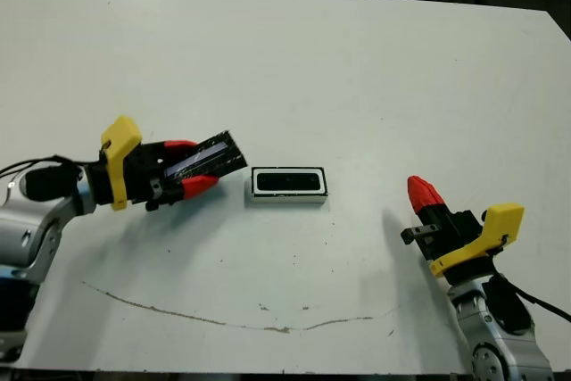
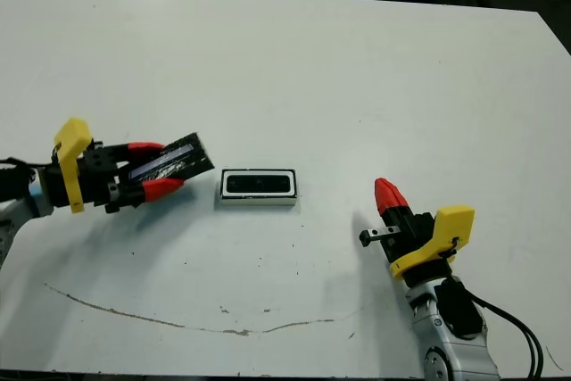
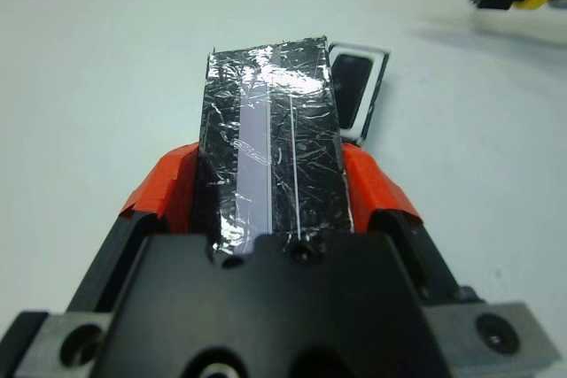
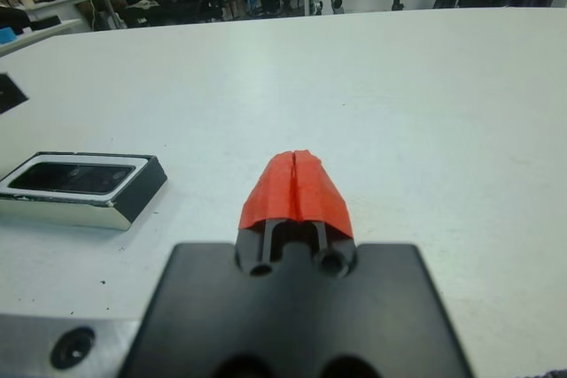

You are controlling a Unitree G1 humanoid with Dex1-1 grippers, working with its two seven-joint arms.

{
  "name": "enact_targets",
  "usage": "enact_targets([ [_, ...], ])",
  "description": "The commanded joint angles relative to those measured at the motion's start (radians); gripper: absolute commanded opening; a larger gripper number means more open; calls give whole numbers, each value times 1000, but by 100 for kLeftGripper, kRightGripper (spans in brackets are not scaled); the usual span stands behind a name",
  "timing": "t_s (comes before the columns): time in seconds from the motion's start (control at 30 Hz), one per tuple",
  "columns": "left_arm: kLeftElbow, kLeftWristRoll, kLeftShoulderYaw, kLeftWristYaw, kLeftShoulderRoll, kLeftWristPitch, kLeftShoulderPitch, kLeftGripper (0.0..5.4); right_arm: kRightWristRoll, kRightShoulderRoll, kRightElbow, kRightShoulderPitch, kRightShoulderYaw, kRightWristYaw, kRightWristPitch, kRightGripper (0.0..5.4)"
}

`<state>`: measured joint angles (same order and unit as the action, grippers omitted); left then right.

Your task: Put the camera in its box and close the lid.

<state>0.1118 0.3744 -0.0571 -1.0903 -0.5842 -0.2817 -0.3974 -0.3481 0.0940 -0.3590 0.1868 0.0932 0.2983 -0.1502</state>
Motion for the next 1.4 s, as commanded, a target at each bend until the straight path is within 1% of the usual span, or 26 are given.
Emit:
enact_targets([
  [0.03,85,-24,-45,-47,28,16,-58,314,5,13,1,14,2,-6,-8,0],
  [0.17,189,-50,-84,-85,70,39,-117,314,1,14,1,15,2,-5,-9,0],
  [0.27,244,-78,-106,-88,101,77,-140,314,-4,14,3,15,4,0,-5,0],
  [0.37,294,-106,-134,-100,127,89,-164,314,-4,17,2,15,3,2,-10,0],
  [0.43,313,-127,-154,-96,144,84,-176,314,-3,16,1,16,1,0,-9,0],
  [0.53,342,-159,-178,-97,167,121,-186,314,-2,15,6,16,1,3,-2,0],
  [0.73,377,-189,-217,-118,189,158,-198,313,0,14,-2,18,1,-6,-13,0],
  [0.93,399,-190,-227,-147,190,158,-209,312,-3,14,3,17,1,-3,-10,0],
  [1.13,408,-182,-227,-182,182,128,-220,312,7,19,2,16,-3,-2,-8,0],
  [1.27,417,-166,-224,-213,189,96,-226,312,3,16,-2,18,-3,-6,-17,0],
  [1.4,439,-170,-229,-232,200,85,-234,312,0,16,-12,18,-2,-13,-32,0],
])
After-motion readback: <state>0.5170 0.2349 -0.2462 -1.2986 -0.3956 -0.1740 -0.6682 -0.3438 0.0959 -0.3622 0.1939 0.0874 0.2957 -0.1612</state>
